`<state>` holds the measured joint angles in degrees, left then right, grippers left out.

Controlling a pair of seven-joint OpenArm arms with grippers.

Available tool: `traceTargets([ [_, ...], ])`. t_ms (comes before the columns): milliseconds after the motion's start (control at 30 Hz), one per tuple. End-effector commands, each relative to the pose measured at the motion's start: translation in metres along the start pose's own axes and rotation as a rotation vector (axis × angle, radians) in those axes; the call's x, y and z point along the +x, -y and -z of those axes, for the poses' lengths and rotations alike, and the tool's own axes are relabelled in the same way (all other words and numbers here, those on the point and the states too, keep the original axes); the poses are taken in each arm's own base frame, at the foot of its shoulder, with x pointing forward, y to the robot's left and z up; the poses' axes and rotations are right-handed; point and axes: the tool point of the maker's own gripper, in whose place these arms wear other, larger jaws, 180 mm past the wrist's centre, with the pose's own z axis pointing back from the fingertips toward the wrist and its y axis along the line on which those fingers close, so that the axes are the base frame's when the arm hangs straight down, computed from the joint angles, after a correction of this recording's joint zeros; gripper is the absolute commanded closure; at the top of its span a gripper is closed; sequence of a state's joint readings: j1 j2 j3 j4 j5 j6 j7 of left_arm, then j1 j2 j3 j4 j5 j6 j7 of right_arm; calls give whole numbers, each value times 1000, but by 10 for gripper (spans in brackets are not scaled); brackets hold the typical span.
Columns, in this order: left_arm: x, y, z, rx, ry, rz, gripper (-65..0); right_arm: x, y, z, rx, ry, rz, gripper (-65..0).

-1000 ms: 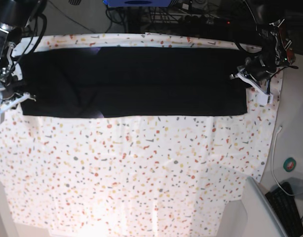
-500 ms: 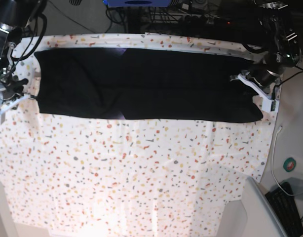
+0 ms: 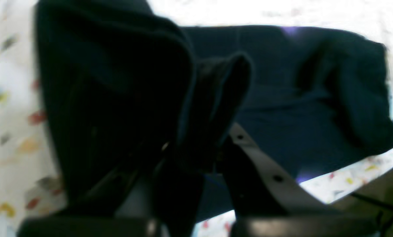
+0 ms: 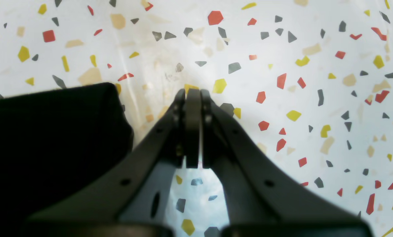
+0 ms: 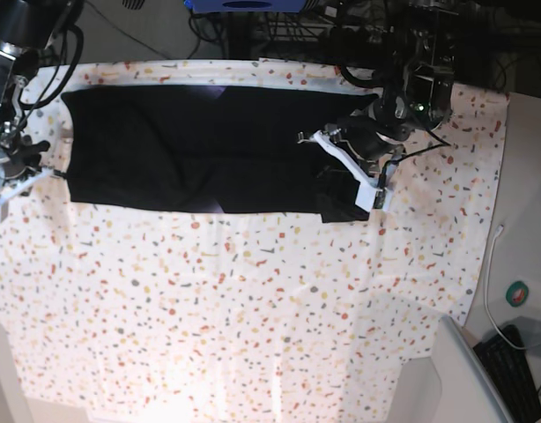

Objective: Layout the t-shirt on the table in an organized manner, then fold the t-shirt properly
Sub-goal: 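Lift the strip end with the left gripper and fold it toward the middle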

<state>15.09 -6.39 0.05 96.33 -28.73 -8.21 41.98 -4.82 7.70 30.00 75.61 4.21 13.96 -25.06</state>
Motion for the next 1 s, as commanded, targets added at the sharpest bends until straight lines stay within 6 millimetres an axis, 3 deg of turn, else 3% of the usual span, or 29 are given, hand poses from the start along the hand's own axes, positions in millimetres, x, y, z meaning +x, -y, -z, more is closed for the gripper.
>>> traceTargets([
  [0,7,12,1,-30,8,2,0,17,7,-2,-12,48,-7,0],
  [267,6,37,9,-78,-31,-21,0,17,7,-2,-12,48,-7,0],
  [967,4,40,12,-85,-36,-37,0,16,7,-2,-12,47,-7,0],
])
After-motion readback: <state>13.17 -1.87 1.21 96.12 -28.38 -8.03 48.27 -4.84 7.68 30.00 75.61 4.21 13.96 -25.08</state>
